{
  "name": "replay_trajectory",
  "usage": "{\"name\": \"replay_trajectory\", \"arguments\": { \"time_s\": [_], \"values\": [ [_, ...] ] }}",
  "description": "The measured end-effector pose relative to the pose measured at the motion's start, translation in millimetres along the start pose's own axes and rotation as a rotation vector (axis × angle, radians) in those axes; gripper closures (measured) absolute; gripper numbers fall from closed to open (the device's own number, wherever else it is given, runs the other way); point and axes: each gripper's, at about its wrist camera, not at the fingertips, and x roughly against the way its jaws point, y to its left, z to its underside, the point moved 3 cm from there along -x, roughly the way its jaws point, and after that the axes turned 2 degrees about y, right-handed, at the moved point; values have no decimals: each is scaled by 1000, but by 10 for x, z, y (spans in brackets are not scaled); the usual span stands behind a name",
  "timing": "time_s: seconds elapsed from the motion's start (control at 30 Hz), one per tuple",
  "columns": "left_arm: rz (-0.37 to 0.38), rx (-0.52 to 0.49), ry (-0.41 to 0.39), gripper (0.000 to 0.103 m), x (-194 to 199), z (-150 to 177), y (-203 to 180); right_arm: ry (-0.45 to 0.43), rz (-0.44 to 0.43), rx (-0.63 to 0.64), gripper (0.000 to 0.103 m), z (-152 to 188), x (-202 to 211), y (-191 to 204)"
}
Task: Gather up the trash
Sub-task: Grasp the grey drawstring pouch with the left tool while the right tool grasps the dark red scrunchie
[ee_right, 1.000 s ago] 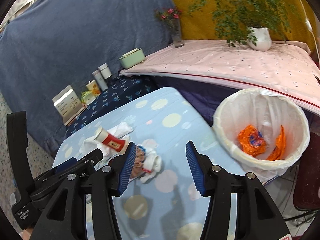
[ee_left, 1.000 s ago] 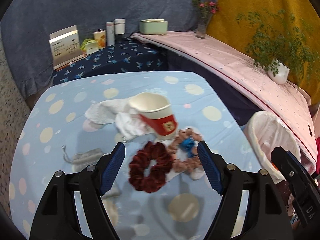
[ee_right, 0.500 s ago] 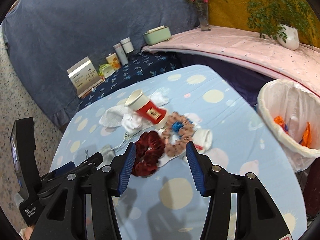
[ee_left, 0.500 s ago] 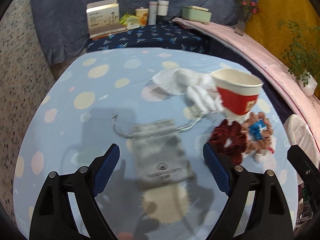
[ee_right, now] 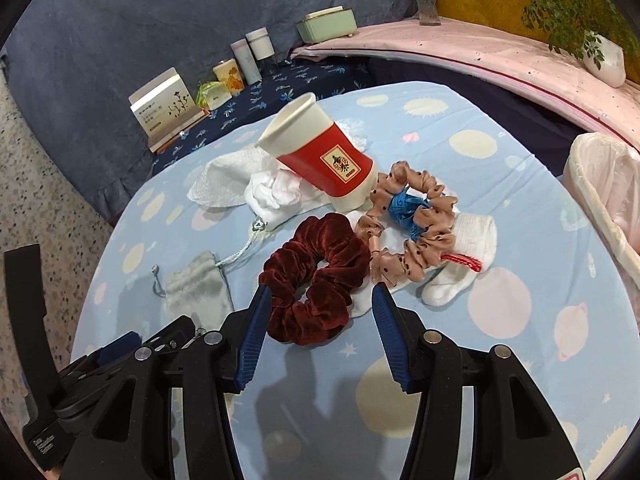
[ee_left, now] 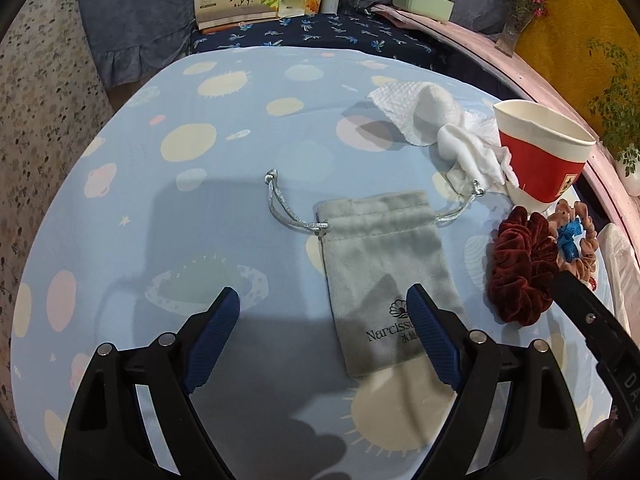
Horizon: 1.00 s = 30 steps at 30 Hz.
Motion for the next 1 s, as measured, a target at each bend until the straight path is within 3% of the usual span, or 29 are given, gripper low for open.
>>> {"name": "replay_trajectory", "arguments": {
  "time_s": [0.17, 0.3, 0.43, 0.5, 0.57, 0.7, 1.0],
  "values": [
    [7, -18, -7, 22, -29, -23, -46, 27, 13, 2, 53, 11, -157, 2],
    [12, -36, -14, 25, -42, -38, -100, 37, 28, 15, 73, 36, -229, 16],
    [6, -63, -24, 43, -41, -59, -163, 40, 23, 17, 83, 52, -252, 21],
    [16, -76, -27, 55, -35, -59, -186, 42, 19, 21, 85, 44, -259, 28],
    [28, -85, -24, 75, -28, -59, -212, 40, 15, 26, 87, 43, -248, 37],
    [38, -85, -26, 95, -2, -63, -229, 30, 0, 34, 90, 43, -194, 62],
    [66, -100, -83, 102, 311, -70, -339, -50, -56, 41, 92, -43, 185, 106]
  ]
}}
